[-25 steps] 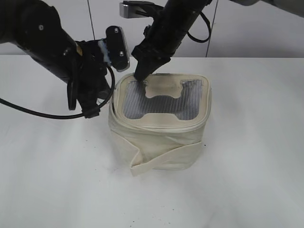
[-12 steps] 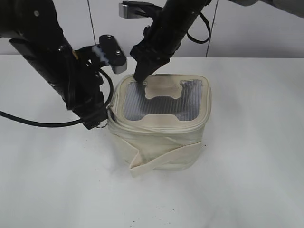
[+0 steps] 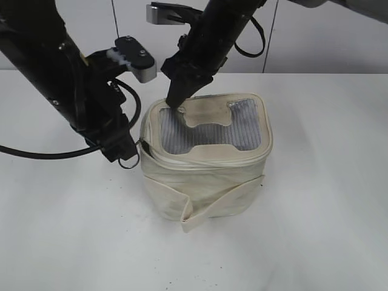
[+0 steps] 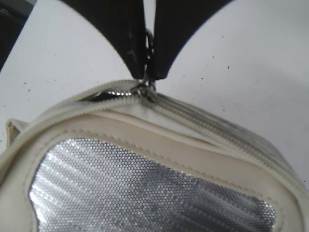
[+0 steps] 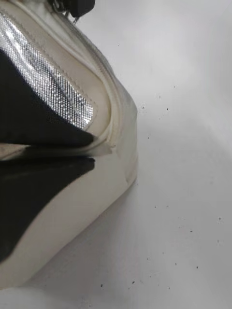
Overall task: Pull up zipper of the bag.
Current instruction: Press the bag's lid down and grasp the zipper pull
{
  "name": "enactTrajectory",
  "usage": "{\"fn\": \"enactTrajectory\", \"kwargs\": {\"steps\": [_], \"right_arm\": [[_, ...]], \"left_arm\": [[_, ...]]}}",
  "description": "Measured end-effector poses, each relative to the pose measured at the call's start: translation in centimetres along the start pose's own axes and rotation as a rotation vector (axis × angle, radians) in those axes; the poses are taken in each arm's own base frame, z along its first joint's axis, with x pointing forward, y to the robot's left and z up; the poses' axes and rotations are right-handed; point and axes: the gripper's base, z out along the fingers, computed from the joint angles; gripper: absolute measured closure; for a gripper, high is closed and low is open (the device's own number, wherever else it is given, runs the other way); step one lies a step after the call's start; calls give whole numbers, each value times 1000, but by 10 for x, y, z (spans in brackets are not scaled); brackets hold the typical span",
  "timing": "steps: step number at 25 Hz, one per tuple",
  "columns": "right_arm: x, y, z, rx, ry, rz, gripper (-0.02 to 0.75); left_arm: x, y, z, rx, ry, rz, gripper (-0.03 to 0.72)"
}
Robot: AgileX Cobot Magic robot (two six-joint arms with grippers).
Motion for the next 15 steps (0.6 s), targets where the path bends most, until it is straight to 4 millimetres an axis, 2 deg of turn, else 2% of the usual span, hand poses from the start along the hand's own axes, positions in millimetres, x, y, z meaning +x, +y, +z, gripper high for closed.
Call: {"fn": "enactTrajectory", "kwargs": {"steps": [7,15], "right_arm": [[0,0,0,-1,1,16,701],[0,1,1,1,2,33,701]], "left_arm": [[1,-2,1,14,10,-75,683],[9,-12,13,86,-27,-180,685]]}}
